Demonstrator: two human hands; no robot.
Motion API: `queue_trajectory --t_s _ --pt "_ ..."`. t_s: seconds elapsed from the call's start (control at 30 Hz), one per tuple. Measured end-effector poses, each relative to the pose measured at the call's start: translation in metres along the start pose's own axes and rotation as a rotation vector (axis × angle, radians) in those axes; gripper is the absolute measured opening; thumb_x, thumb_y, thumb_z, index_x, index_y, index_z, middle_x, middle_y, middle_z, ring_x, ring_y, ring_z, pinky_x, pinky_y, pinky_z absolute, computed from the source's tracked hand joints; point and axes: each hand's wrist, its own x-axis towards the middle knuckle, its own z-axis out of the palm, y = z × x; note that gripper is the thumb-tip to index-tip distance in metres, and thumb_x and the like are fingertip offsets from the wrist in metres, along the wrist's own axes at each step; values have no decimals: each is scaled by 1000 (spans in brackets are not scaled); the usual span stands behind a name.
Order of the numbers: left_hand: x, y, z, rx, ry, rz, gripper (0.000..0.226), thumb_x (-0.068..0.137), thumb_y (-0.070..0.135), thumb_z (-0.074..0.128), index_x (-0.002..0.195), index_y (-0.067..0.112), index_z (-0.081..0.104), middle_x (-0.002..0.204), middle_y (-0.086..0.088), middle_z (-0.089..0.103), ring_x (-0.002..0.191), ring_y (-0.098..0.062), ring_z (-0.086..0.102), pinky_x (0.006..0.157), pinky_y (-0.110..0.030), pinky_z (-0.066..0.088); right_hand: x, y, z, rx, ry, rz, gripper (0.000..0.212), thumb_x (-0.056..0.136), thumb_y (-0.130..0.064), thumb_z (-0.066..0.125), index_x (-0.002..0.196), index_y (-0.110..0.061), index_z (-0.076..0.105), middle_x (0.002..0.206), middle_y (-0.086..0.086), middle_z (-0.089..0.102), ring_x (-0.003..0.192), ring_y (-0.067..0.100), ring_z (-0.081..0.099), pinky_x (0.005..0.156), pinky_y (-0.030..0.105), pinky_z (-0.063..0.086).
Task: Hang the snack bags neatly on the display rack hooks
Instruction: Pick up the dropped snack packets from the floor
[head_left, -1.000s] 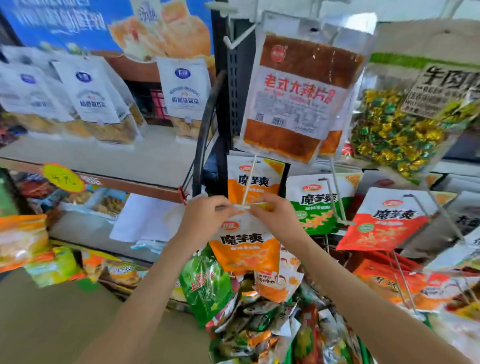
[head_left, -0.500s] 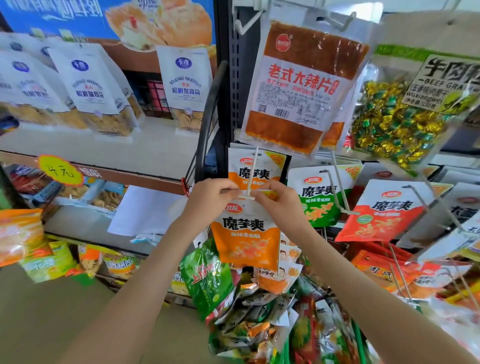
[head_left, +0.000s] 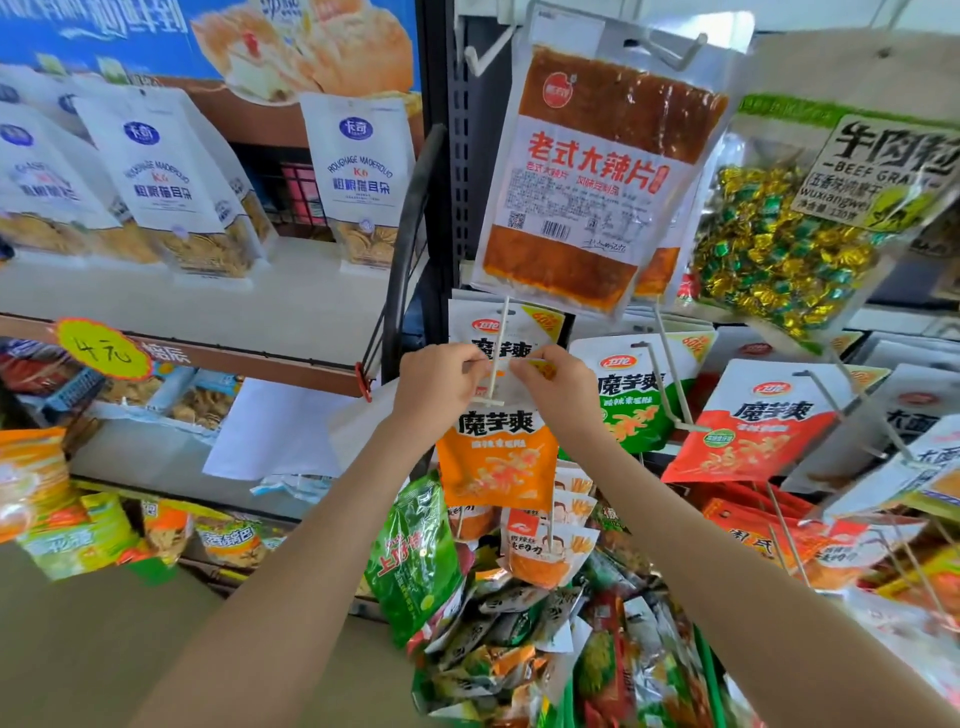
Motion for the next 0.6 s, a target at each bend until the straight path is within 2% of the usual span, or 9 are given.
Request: queue_trajectory --t_s 0.13,0.2,0.27,0.37,0.43,0.5,0.57,0.6 --pt "24 -1 10 79 14 -17 24 94 29 51 95 14 70 85 -5 71 86 -26 63 82 -40 44 20 2 5 -30 26 17 24 91 -27 57 76 -9 55 54 2 41 46 17 35 45 25 27" --pt "30 -5 16 157 72 13 27 94 34 47 98 18 69 87 -3 70 89 -25 61 85 -37 38 29 3 6 -41 52 49 23 91 -27 57 80 -7 56 53 2 41 46 16 33 41 20 24" --pt "32 -7 23 243 141 -17 28 94 36 44 103 20 66 95 -3 65 97 -25 55 92 -39 27 38 6 8 -46 73 83 18 91 -27 57 85 -10 55 52 1 40 44 14 32 35 17 22" --pt "33 -12 36 304 120 -103 28 92 30 46 115 18 58 118 -7 57 115 -27 45 100 -41 22 49 11 11 -39 86 119 15 91 -29 57 92 -13 55 53 -1 42 44 12 33 34 14 22" --pt "32 -15 44 305 146 -132 38 91 29 49 126 13 52 134 -12 49 125 -29 41 103 -44 25 53 12 14 -20 108 136 19 90 -28 57 98 -11 56 66 1 51 53 13 43 45 16 32" --pt "30 -18 54 294 214 -120 46 94 33 43 130 6 51 134 -17 50 123 -32 49 98 -46 39 51 15 16 -29 144 125 23 90 -24 57 108 -10 54 95 4 56 80 17 53 67 24 41" --pt "20 -12 65 286 193 -140 47 96 31 36 132 4 49 135 -19 50 122 -30 51 96 -44 45 40 22 15 -72 159 18 30 90 -16 54 119 -9 50 116 6 51 105 21 51 85 30 43" --pt "10 -10 75 265 192 -142 52 95 33 36 136 4 42 140 -20 44 128 -31 45 101 -44 39 33 27 14 -114 156 -53 35 90 -12 52 124 -9 47 121 6 49 112 23 47 92 33 42"
